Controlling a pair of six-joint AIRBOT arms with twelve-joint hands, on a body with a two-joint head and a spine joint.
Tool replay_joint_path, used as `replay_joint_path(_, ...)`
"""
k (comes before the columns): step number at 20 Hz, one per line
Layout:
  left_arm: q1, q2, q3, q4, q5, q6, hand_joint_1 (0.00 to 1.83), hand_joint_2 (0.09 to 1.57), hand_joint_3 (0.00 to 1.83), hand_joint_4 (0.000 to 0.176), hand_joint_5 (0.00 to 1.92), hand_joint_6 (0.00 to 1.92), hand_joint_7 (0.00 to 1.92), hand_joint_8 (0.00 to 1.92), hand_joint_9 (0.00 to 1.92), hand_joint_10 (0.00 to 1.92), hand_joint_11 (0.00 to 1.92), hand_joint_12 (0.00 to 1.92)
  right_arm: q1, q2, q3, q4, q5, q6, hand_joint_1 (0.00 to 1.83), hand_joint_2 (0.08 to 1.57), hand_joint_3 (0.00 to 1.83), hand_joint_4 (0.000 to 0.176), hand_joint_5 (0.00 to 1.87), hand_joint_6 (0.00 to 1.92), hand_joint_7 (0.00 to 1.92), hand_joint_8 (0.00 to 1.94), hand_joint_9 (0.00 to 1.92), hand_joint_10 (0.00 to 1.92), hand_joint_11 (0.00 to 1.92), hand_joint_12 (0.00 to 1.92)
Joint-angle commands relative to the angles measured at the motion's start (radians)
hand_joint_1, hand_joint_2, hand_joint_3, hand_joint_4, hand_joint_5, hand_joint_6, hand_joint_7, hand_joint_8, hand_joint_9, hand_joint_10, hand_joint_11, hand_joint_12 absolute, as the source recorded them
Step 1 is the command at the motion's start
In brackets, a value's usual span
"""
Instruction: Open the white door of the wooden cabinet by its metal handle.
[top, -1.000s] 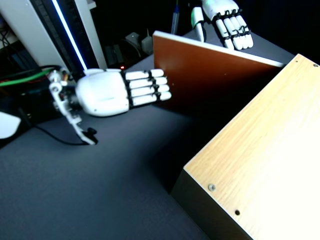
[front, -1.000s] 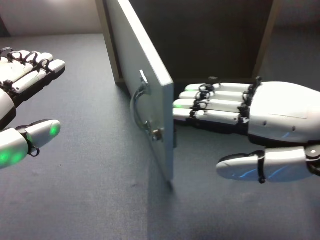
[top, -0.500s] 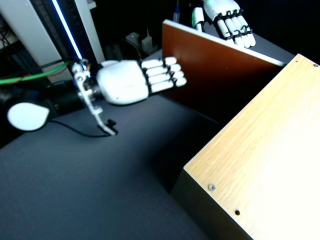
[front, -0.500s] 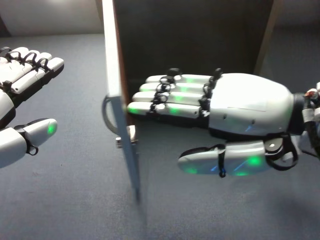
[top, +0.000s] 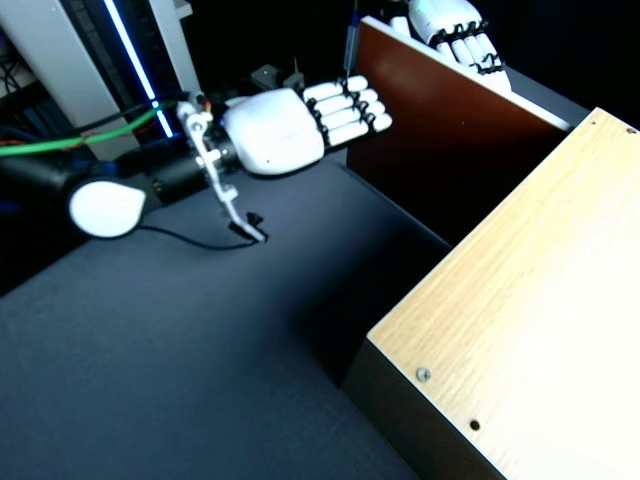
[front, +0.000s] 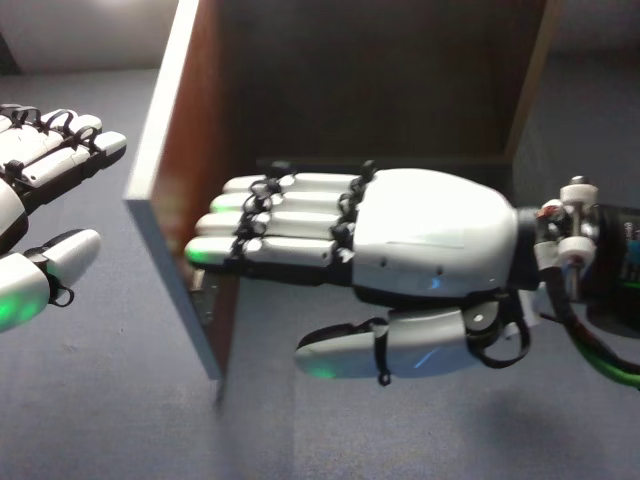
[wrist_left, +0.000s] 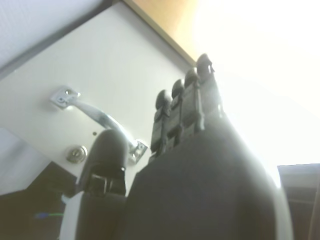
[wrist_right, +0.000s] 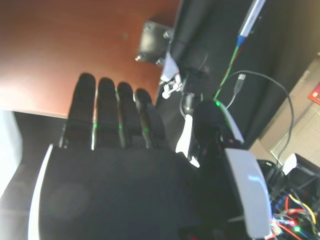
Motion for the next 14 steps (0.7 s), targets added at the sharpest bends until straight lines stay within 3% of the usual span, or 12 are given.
replay_joint_path(1,-0.003,-0.001,0.005,-0.010,-0.120,-0.001,0.00,1.57,0.09,0.000,0.15,0.00,0.09,0.00,0.07,0.00,0.00,0.57,0.018,-0.005,0.005,0.049,0.116,0.004,0.20,1.44,0.00,0.000,0.06,0.01,0.03,0.01,0.00,0.00,0.00,0.00)
replay_joint_path(3,-0.004,-0.003,0.006,-0.010,-0.120,-0.002,0.00,1.57,0.07,0.000,0.13,0.00,0.07,0.00,0.06,0.00,0.00,0.46,0.023,-0.018,0.009,0.049,0.116,0.003,0.22,1.44,0.00,0.000,0.01,0.00,0.00,0.00,0.00,0.00,0.00,0.00)
replay_joint_path(4,-0.004,-0.005,0.007,-0.010,-0.118,-0.002,0.00,1.57,0.11,0.000,0.08,0.01,0.01,0.00,0.02,0.00,0.00,0.28,0.024,-0.021,0.010,0.049,0.116,0.003,0.24,1.44,0.00,0.000,0.00,0.00,0.00,0.00,0.00,0.00,0.00,0.00)
replay_joint_path(5,-0.005,-0.007,0.008,-0.010,-0.114,-0.003,0.00,1.57,0.15,0.000,0.08,0.00,0.02,0.00,0.03,0.00,0.00,0.23,0.028,-0.029,0.013,0.049,0.116,0.003,0.26,1.45,0.00,0.000,0.00,0.00,0.00,0.00,0.00,0.00,0.00,0.00)
replay_joint_path(9,-0.006,-0.008,0.009,-0.010,-0.114,-0.005,0.00,1.57,0.20,0.000,0.14,0.01,0.07,0.00,0.07,0.00,0.00,0.35,0.035,-0.040,0.018,0.049,0.116,0.003,0.22,1.47,0.00,0.000,0.00,0.00,0.00,0.00,0.00,0.00,0.00,0.00)
replay_joint_path(11,-0.006,-0.009,0.009,-0.010,-0.114,-0.006,0.00,1.57,0.21,0.000,0.13,0.00,0.06,0.00,0.06,0.00,0.00,0.37,0.035,-0.040,0.018,0.051,0.116,0.003,0.11,1.48,0.01,0.000,0.00,0.00,0.00,0.00,0.00,0.00,0.00,0.00)
replay_joint_path(12,-0.006,-0.010,0.009,-0.010,-0.112,-0.007,0.00,1.57,0.10,0.000,0.10,0.00,0.04,0.01,0.05,0.00,0.01,0.43,0.035,-0.040,0.018,0.051,0.116,0.003,0.09,1.51,0.01,0.000,0.00,0.00,0.00,0.00,0.00,0.00,0.00,0.00)
replay_joint_path(14,-0.006,-0.011,0.011,-0.010,-0.110,-0.007,0.00,1.57,0.13,0.000,0.11,0.00,0.04,0.01,0.04,0.00,0.00,0.38,0.037,-0.046,0.020,0.051,0.116,0.003,0.16,1.50,0.00,0.000,0.00,0.00,0.00,0.00,0.00,0.00,0.00,0.00)
